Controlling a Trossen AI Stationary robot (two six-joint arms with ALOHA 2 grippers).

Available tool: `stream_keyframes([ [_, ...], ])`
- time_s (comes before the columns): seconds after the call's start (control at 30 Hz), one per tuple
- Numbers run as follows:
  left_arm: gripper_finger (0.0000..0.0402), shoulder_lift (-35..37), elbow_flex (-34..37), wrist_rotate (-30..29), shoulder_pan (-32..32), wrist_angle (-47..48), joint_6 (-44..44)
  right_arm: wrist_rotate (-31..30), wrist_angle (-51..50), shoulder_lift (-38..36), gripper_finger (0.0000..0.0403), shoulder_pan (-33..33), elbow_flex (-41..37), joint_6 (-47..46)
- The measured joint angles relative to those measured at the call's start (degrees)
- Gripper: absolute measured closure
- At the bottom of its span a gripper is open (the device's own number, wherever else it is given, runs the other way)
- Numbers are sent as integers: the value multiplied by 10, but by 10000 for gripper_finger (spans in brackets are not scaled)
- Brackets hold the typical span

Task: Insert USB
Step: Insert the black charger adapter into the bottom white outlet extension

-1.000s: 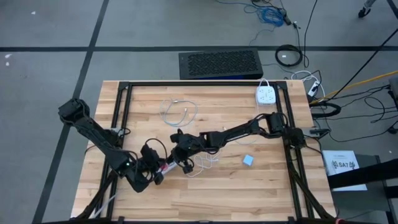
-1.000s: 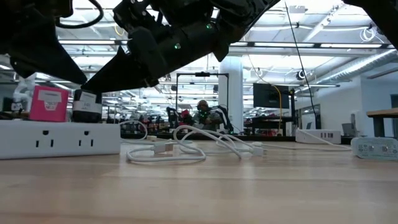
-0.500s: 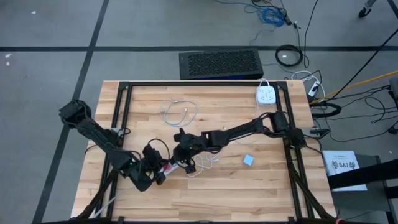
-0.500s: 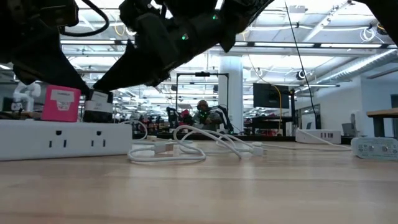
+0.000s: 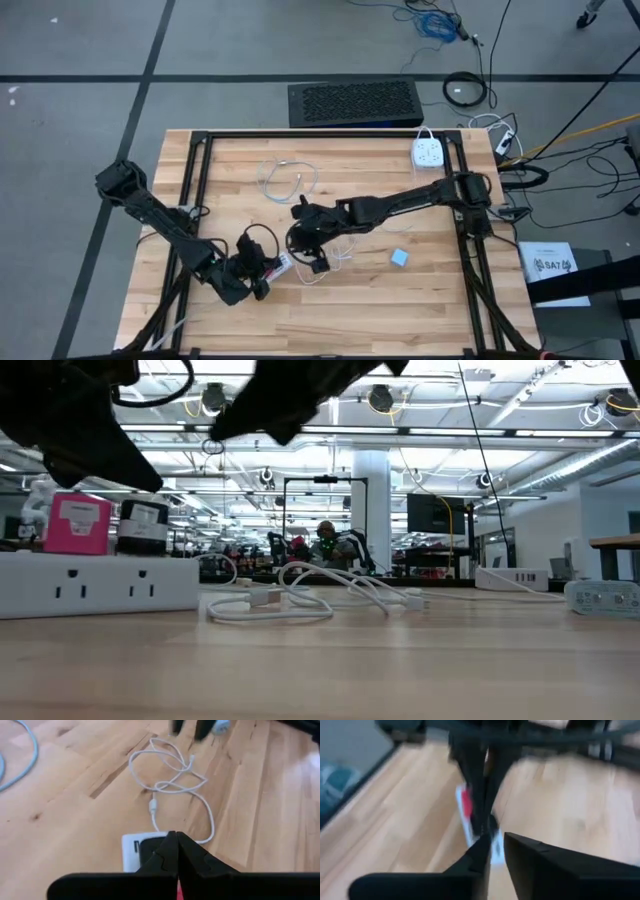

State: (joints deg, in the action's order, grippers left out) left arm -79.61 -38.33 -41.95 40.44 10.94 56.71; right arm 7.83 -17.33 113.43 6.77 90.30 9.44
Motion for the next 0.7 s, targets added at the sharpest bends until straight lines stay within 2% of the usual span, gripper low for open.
stream_keyframes([
  [0.1, 402, -5, 0, 27, -14, 12, -2, -38, -66, -13, 395, 4, 0, -2],
  [0.23, 402, -10, -1, 40, -22, 6, -14, -54, -112, -16, 398, 12, -2, -19],
  [0.5, 402, -16, -5, 40, -19, 2, -24, -73, -89, -16, 402, 17, -38, -56],
  [0.7, 402, 1, -44, 79, -18, 31, -65, -78, -79, -16, 403, 18, -38, -58],
])
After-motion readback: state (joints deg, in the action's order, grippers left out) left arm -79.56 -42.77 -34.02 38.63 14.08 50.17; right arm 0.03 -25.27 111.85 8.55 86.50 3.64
